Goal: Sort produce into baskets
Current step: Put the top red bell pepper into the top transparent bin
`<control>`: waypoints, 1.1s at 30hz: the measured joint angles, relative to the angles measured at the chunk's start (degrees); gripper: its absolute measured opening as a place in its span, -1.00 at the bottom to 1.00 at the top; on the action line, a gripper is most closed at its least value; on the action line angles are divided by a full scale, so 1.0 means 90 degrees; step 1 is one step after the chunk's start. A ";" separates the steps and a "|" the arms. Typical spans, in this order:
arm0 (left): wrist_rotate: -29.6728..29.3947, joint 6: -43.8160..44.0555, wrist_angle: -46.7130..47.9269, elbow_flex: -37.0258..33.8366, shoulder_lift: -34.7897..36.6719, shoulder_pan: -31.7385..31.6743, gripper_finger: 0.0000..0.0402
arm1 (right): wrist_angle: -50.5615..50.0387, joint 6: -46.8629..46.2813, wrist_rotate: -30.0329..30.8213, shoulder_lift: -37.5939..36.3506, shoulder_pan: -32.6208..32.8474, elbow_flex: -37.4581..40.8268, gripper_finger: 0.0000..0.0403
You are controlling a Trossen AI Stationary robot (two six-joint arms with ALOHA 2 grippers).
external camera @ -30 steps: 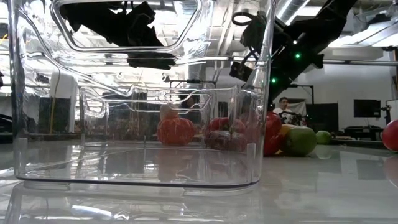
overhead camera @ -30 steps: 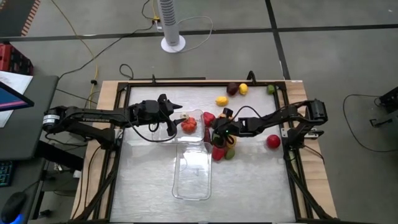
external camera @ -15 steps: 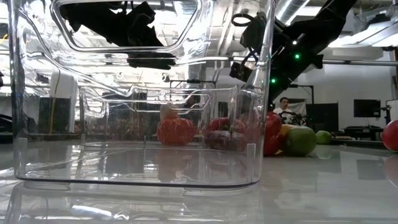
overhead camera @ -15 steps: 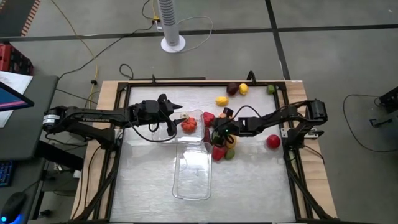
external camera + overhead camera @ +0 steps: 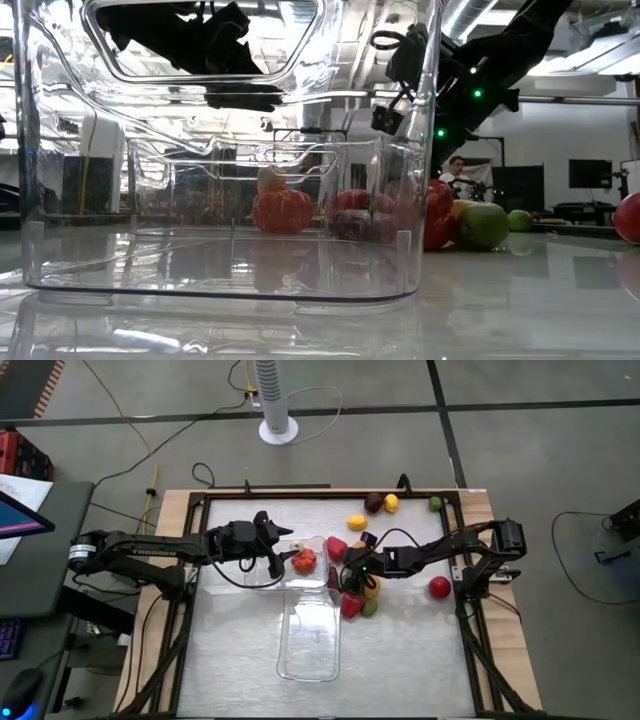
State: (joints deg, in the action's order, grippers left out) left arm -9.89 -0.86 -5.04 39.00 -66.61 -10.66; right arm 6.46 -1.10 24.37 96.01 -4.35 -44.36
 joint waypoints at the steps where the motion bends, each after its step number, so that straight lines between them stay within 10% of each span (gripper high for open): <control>1: 0.0002 0.0000 0.0000 0.0000 0.0000 0.0000 0.40 | -0.0005 0.0043 0.0068 -0.0012 0.0003 0.0000 -0.91; 18: -0.0109 -0.0041 -0.0007 0.0000 0.0000 0.0000 0.40 | -0.0843 0.0547 0.0107 -0.1405 0.0107 -0.0291 -0.88; 33: -0.0119 -0.0012 -0.0088 0.0000 0.0000 0.0002 0.40 | 0.0074 0.0723 -0.1063 -0.0376 -0.0584 -0.0291 0.82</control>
State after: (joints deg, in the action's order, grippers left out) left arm -10.96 -0.97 -5.83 39.00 -66.61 -10.63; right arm 7.13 5.41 14.81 92.62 -9.61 -46.98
